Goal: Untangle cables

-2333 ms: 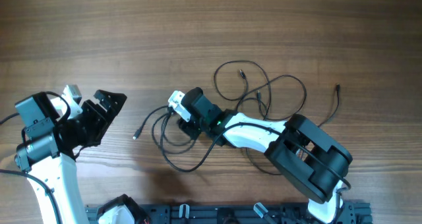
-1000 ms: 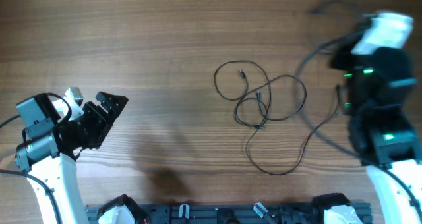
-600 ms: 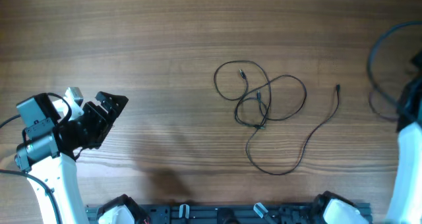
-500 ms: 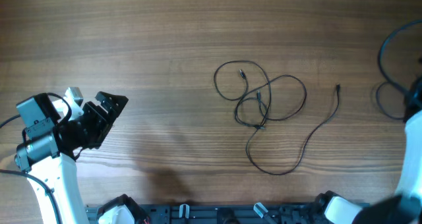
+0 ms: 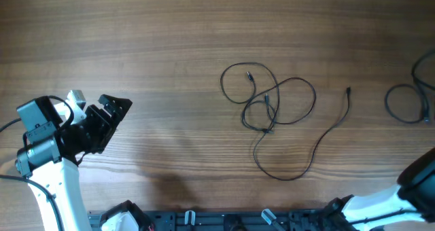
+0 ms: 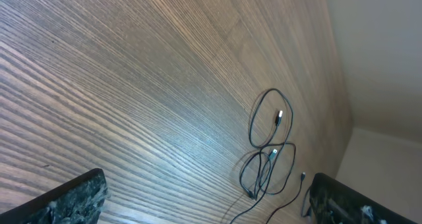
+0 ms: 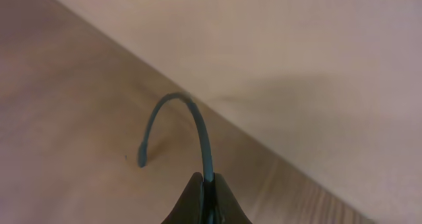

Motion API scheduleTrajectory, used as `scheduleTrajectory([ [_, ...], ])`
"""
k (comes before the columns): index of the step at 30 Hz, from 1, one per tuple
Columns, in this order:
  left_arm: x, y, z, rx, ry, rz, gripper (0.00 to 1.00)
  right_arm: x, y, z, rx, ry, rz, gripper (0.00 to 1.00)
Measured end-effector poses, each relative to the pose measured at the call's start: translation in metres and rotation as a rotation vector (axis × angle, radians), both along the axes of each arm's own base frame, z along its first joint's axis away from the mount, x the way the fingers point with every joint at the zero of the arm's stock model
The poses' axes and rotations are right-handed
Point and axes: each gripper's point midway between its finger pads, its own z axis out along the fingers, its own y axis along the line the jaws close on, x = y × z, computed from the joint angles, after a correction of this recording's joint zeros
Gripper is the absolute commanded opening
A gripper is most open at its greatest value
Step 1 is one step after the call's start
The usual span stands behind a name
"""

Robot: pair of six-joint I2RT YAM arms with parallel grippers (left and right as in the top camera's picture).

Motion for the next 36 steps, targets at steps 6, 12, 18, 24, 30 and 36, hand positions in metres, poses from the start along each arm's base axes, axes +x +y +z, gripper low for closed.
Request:
scheduleTrajectory([
  [6, 0.0, 0.0, 0.0, 0.0, 0.0, 0.0, 1.0, -0.009, 0.003, -0.053, 0.157, 0.022, -0.011, 1.0],
  [12, 0.0, 0.0, 0.0, 0.0, 0.0, 0.0, 1.0, -0.005, 0.032, -0.08, 0.348, -0.01, 0.027, 1.0],
  [18, 0.0, 0.0, 0.0, 0.0, 0.0, 0.0, 1.0, -0.014, 0.067, -0.103, 0.556, -0.006, 0.014, 1.0],
  [24, 0.0, 0.0, 0.0, 0.0, -0.001, 0.0, 1.0, 0.0, 0.101, -0.067, 0.683, -0.13, 0.113, 1.0],
  [30, 0.0, 0.0, 0.0, 0.0, 0.0, 0.0, 1.0, 0.023, 0.158, -0.01, 0.857, -0.306, 0.294, 1.0],
  [36, 0.0, 0.0, 0.0, 0.0, 0.0, 0.0, 1.0, 0.039, 0.257, -0.018, 1.112, -0.199, 0.438, 0.97],
])
